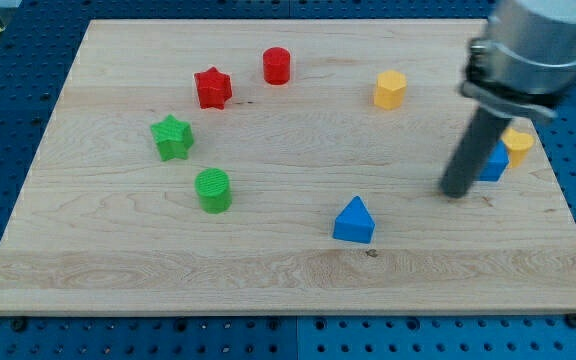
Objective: Make a group of blue blocks and yellow heart at center right of the board
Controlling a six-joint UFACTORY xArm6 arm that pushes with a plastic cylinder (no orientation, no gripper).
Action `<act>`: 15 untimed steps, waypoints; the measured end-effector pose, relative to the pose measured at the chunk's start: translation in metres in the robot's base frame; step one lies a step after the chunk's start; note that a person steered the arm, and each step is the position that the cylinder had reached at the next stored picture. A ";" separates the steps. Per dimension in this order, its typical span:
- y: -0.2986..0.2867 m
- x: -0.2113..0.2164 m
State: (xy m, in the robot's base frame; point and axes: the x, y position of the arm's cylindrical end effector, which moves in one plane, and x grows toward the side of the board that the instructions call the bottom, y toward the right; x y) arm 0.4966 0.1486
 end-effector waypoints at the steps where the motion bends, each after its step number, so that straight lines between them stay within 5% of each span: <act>1: -0.078 0.000; 2: -0.150 0.013; 3: -0.162 0.048; 11: 0.100 0.081; 15: 0.113 0.071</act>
State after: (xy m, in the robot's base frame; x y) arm 0.5675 0.2617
